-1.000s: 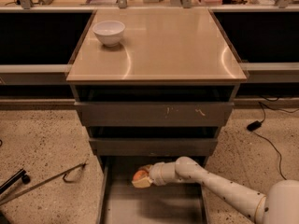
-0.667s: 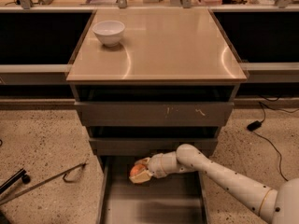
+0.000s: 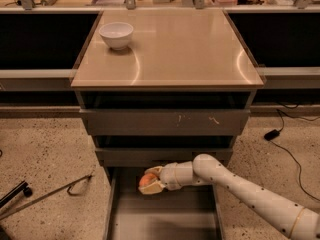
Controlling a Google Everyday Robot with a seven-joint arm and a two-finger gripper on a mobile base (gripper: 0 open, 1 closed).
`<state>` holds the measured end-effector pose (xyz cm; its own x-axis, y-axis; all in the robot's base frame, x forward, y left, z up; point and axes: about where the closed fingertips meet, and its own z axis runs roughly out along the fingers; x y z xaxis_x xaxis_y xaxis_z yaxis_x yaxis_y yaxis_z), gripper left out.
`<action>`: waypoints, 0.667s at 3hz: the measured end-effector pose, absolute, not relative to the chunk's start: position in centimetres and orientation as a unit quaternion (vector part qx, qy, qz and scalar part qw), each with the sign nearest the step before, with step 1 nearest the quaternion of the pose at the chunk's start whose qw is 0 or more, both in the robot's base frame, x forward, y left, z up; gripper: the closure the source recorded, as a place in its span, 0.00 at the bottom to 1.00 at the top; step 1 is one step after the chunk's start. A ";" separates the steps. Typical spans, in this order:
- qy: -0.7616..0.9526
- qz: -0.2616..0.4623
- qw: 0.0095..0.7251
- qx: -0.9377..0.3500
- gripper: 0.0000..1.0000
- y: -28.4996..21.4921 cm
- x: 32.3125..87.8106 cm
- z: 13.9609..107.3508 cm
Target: Pick orange from bottom drawer and place on counter
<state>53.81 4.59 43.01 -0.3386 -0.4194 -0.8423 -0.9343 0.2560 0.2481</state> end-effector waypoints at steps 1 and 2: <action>0.690 0.402 0.376 -0.471 1.00 3.6 51.8 49.5; 0.653 0.403 0.414 -0.489 1.00 2.8 50.9 55.9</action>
Offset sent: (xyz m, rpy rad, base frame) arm -0.0395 -0.0321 0.2060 0.1998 -0.2812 0.0655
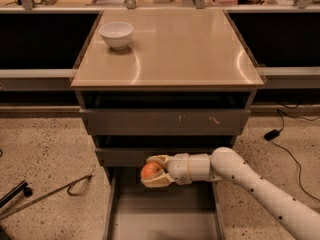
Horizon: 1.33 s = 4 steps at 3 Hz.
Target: Pick orange from bottom drawer and place on counter
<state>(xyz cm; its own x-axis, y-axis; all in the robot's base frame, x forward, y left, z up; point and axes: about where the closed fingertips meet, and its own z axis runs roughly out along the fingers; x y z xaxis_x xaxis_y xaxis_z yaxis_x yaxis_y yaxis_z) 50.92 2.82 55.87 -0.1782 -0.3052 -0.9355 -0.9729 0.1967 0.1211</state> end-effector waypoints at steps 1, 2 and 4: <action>0.606 0.419 0.421 -0.529 1.00 3.7 51.8 62.4; 0.601 0.429 0.406 -0.539 1.00 3.0 51.5 62.5; 0.617 0.389 0.407 -0.550 1.00 2.6 53.6 65.7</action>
Offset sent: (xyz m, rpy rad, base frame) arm 0.0056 0.0077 0.0543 0.0282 -0.0554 0.0816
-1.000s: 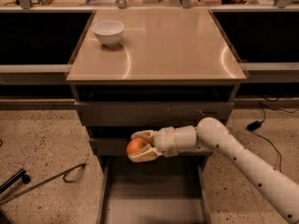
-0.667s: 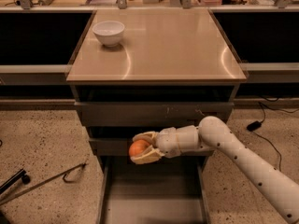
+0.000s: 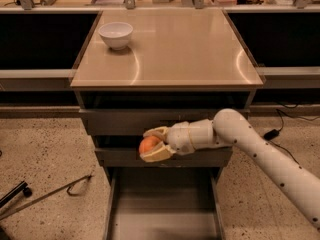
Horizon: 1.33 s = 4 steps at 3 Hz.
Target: Pick orange from bottom drawer and place on counter
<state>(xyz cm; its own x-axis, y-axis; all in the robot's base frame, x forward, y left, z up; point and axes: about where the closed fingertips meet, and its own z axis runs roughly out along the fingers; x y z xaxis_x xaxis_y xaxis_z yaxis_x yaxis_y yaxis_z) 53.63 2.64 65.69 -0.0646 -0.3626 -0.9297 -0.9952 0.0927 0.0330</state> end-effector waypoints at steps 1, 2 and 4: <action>0.612 0.333 0.440 -0.567 1.00 1.6 57.0 75.4; 0.593 0.284 0.478 -0.582 1.00 1.8 58.2 85.9; 0.553 0.256 0.517 -0.601 1.00 1.7 58.5 97.2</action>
Offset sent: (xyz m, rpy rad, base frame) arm 0.0619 -0.0092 0.3500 -0.0899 -0.4316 -0.1224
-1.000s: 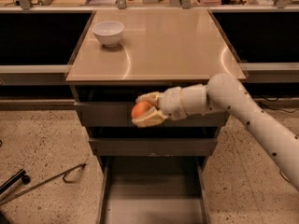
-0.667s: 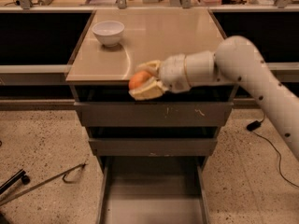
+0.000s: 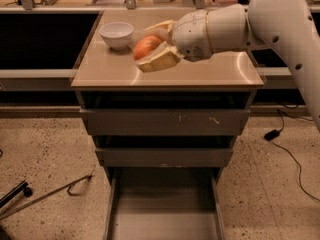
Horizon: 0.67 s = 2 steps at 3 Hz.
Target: Pick orange from bottom drawer and place on counter
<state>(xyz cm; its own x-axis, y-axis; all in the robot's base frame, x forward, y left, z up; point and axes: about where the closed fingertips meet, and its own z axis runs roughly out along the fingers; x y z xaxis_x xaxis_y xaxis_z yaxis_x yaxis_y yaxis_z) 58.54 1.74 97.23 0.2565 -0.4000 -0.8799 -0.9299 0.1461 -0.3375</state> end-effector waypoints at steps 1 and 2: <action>0.553 0.256 0.517 -0.601 1.00 1.8 58.6 97.2; 0.555 0.244 0.520 -0.602 1.00 1.6 60.8 97.5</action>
Offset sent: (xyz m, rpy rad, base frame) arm 0.1028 -0.0114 0.0125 -0.0522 -0.0733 -0.0814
